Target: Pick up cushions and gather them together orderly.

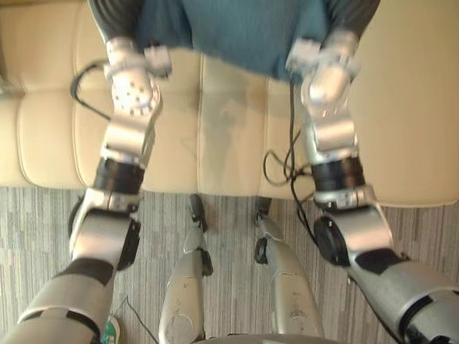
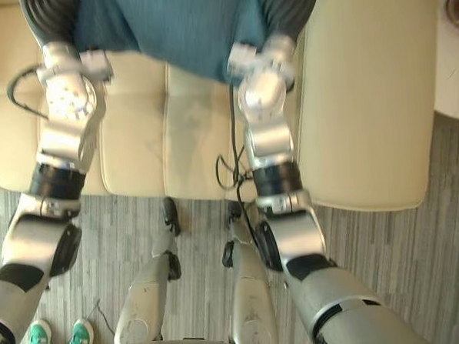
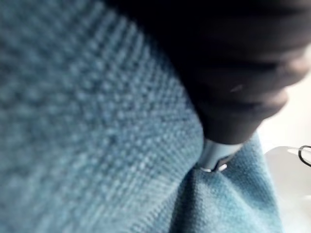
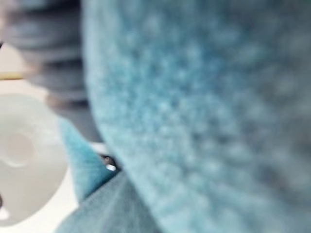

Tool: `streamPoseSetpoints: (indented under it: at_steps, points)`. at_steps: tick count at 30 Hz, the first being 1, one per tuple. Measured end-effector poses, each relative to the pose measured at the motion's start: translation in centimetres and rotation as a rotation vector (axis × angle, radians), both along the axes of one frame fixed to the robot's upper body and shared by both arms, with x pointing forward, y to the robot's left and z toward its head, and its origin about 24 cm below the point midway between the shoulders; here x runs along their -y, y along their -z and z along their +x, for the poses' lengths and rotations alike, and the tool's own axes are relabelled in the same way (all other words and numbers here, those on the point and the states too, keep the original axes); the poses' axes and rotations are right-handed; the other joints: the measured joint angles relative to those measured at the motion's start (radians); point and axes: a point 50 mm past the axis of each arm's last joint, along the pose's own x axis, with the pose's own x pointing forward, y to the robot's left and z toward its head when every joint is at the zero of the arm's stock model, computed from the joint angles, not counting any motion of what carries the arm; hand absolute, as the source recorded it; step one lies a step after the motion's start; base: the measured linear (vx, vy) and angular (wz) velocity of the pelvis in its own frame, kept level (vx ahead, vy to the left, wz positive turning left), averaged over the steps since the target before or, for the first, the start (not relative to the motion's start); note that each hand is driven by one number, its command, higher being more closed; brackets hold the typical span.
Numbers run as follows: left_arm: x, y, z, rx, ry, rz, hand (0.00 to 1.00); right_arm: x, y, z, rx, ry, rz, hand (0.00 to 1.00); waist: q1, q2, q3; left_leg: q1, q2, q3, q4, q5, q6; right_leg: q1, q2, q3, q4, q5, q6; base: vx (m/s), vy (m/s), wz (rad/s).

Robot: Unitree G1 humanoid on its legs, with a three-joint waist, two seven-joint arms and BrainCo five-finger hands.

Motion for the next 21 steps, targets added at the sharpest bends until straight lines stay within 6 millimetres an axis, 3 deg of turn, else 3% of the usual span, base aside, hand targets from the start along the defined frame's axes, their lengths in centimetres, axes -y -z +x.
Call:
streamPoseSetpoints:
  at_steps: [4, 12, 16, 18, 21]
  points:
    - [-0.4, -2.0, 0.3, 0.008, -0.023, -0.062, 0.00, 0.4, -3.0, 0.2, 0.021, 0.043, 0.066, 0.00, 0.004, 0.002, 0.020, -0.085, 0.005, -0.011, 0.000, 0.024, -0.015, -0.073, 0.002, -0.016, -0.004, 0.008, -0.007, 0.03, 0.024, 0.08]
    - [-1.3, -0.8, 1.7, -0.089, -0.002, -0.080, 0.00, 2.0, -5.2, 0.6, -0.011, 0.000, 0.081, 0.00, 0.015, 0.000, 0.039, -0.206, 0.020, -0.016, 0.000, 0.036, -0.029, -0.176, 0.012, -0.043, -0.011, 0.016, -0.016, 0.06, 0.074, 0.06]
    - [-2.0, 0.6, 2.3, -0.144, 0.008, -0.073, 0.00, 2.4, -4.5, 1.0, -0.037, -0.032, 0.086, 0.00, 0.011, -0.001, 0.070, -0.247, 0.024, -0.014, 0.000, 0.040, -0.028, -0.203, 0.019, -0.049, -0.038, 0.036, -0.019, 0.02, 0.156, -0.01]
    - [-2.9, 2.5, 2.8, -0.203, 0.005, -0.096, 0.00, 2.6, -2.8, 1.0, -0.054, -0.049, 0.083, 0.00, 0.003, -0.010, 0.080, -0.271, 0.027, 0.002, 0.000, 0.032, -0.037, -0.223, 0.025, -0.032, -0.061, 0.050, -0.018, 0.04, 0.149, -0.12]
    - [-3.8, 3.7, 3.0, -0.236, 0.014, -0.136, 0.00, 2.8, -1.5, 0.9, -0.063, -0.068, 0.074, 0.00, -0.006, -0.018, 0.098, -0.275, 0.028, 0.021, 0.000, 0.033, -0.036, -0.228, 0.030, -0.017, -0.080, 0.063, -0.018, 0.06, 0.124, -0.15]
